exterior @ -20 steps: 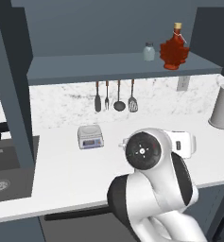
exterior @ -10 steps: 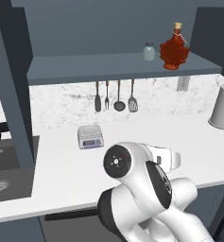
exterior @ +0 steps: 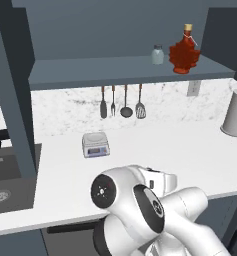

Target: Put the shaker and condiment bottle from the counter next to their counterparts in the cabinet.

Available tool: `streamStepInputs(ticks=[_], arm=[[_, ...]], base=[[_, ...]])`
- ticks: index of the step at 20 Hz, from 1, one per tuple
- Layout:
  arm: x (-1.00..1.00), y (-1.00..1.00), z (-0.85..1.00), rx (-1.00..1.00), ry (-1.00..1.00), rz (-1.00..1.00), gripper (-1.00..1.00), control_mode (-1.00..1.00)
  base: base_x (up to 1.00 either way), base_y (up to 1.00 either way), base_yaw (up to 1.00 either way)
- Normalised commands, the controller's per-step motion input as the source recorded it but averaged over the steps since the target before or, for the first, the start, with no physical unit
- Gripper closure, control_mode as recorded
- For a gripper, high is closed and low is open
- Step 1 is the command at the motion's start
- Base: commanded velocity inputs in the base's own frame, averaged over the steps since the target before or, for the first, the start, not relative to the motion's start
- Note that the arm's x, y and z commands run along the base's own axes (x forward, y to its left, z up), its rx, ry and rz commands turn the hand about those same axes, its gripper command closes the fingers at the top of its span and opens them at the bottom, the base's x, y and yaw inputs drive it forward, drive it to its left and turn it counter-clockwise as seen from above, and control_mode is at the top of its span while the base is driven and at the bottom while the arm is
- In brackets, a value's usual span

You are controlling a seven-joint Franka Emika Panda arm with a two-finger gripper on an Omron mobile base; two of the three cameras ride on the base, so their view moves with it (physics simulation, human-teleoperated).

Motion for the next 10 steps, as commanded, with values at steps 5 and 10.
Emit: streamStepInputs(ticks=[5, 10], arm=[[0.03, 0.0, -0.64, 0.0, -0.04, -0.01, -1.0, -1.0], [0.23, -0.2, -0.53, 0.0, -0.06, -0.01, -1.0, -1.0]], base=[[0.0, 0.0, 0.0], [0.0, 0.0, 0.0]])
